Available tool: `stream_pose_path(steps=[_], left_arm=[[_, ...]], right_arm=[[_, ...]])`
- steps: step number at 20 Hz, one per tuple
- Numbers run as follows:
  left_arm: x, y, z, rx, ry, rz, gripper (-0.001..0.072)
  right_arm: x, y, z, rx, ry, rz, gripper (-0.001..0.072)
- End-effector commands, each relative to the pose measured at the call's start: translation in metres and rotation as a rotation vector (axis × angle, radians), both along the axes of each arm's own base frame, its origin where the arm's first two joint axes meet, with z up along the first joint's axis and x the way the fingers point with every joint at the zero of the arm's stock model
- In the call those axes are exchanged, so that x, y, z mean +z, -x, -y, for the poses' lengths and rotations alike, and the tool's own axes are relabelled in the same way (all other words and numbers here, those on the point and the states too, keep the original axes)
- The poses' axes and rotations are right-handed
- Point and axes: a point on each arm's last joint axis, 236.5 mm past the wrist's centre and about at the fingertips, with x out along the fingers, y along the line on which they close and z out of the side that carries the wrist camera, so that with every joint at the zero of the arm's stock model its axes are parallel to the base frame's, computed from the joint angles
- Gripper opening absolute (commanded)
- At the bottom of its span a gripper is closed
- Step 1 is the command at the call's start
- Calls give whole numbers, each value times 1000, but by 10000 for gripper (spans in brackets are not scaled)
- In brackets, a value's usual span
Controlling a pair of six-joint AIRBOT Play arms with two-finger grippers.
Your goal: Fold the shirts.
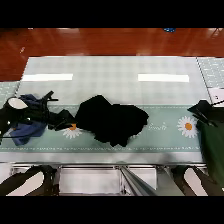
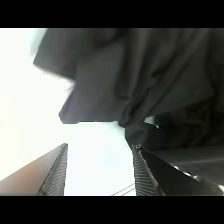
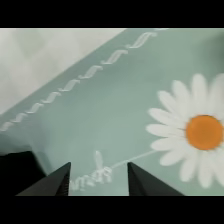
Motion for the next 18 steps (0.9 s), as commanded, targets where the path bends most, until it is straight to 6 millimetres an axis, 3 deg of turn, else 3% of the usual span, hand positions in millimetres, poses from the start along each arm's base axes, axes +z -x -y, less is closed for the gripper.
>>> stream_pose_path(steps=[1,5,8,10,13,18], left_arm=[[-26,8,7,68,25,-75,506],[-44,-4,32,104,51,-88,506],[-44,-13,55,83,96,-36,481],[-42,-14,60,35,99,-4,27],[-38,-15,61,19,108,7,20],[-36,-12,63,1,117,5,20]], right_arm=[[-5,-10,-29,37,-159,53,419],[-11,-16,-42,68,-251,47,418],[-22,-19,-61,126,-294,19,419],[-37,-19,-84,194,-311,-30,418],[-63,-24,-113,235,-346,-93,418],[-82,-34,-147,333,-399,-167,418]])
